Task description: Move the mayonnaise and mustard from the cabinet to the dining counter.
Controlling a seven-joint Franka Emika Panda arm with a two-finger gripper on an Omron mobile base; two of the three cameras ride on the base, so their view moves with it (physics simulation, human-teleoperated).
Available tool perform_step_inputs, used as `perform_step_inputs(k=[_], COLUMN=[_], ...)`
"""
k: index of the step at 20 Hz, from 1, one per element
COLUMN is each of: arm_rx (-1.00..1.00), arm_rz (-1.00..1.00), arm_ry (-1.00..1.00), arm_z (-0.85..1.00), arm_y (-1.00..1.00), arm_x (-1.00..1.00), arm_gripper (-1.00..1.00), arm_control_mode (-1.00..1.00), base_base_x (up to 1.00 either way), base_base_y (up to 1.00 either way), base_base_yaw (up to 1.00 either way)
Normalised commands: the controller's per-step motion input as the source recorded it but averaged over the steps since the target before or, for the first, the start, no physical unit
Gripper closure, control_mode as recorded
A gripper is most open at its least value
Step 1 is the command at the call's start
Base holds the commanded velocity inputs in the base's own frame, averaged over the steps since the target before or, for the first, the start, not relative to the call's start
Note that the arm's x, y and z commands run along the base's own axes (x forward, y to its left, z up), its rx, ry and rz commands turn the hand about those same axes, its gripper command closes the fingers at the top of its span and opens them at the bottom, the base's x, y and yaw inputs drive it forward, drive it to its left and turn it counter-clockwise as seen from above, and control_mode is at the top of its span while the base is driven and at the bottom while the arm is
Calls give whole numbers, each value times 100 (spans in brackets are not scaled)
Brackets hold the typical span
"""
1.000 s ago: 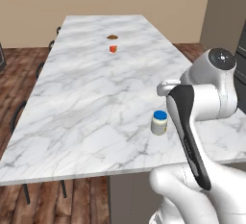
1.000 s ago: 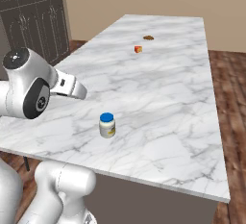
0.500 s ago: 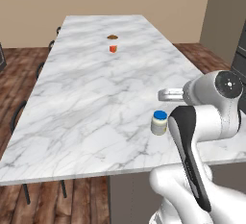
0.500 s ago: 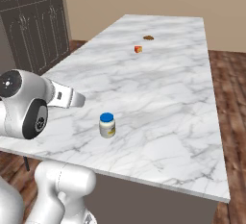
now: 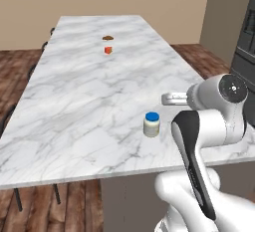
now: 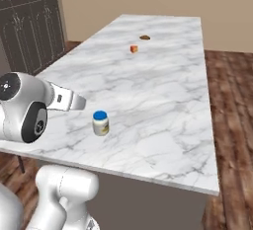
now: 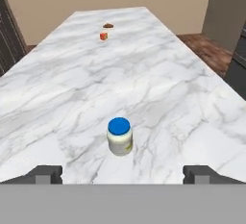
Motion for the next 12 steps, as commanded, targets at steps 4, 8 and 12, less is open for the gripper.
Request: perform_step_inputs(k=[4,8,12], arm_rx=[0,0,0], arm_rz=[0,0,0], arm_ry=[0,0,0], arm_z=[0,0,0], arm_y=[0,0,0], arm_x=[0,0,0], arm_gripper=[-100,-100,-100], arm_control_mode=[100,100,100], base_base_x=[-44,-38,-43], base_base_y=[-97,-100,-99], base_base_yaw=[-44,-48,-50])
